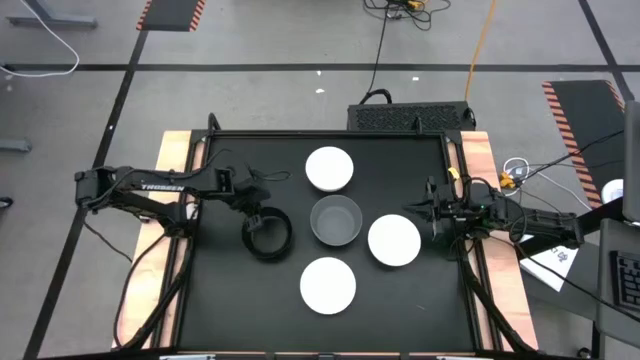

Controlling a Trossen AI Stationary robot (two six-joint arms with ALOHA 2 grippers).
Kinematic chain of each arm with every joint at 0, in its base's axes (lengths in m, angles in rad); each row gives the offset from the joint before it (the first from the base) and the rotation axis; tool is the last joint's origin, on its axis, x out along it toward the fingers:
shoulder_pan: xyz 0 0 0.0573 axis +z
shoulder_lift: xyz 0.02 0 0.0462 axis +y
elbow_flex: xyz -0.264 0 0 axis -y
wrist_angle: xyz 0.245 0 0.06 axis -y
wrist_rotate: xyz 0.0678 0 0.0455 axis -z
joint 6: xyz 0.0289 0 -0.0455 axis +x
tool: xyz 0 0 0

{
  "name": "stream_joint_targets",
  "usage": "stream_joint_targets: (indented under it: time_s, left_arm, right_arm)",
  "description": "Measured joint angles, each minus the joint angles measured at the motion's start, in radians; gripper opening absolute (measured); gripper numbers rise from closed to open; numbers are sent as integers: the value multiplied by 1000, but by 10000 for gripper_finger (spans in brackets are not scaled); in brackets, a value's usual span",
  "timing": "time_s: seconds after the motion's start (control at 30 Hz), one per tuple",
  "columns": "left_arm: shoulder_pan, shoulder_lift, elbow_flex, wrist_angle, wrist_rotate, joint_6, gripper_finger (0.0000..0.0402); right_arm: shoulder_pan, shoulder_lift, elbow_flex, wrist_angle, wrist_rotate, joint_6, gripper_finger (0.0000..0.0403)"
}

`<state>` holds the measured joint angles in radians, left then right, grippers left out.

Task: Nest bowls inside each other
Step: Stack the black bowl on top of the gray bowl

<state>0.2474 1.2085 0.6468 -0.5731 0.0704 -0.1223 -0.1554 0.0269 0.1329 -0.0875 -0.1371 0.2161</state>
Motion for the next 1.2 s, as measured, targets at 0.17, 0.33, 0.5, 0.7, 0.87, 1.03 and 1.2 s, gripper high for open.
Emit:
stream_joint_targets:
  time_s: [0.17,0.33,0.5,0.7,0.87,1.03,1.2]
  left_arm:
    - [-1,-153,0,10,-43,13,3]
    - [-18,-348,0,30,-46,13,2]
    - [-82,-495,0,61,-49,7,2]
    - [-172,-577,0,76,-148,12,1]
    - [-262,-604,-5,105,-236,50,1]
    - [-355,-603,-51,181,-322,70,1]
    - [-408,-616,-174,383,-358,98,1]
  right_arm:
    - [0,0,0,0,0,8,0]
    - [0,0,0,0,0,8,0]
    - [0,0,0,0,0,8,0]
    - [0,0,0,0,0,8,0]
    - [0,0,0,0,0,8,0]
    - [0,0,0,0,0,8,0]
    - [0,0,0,0,0,7,0]
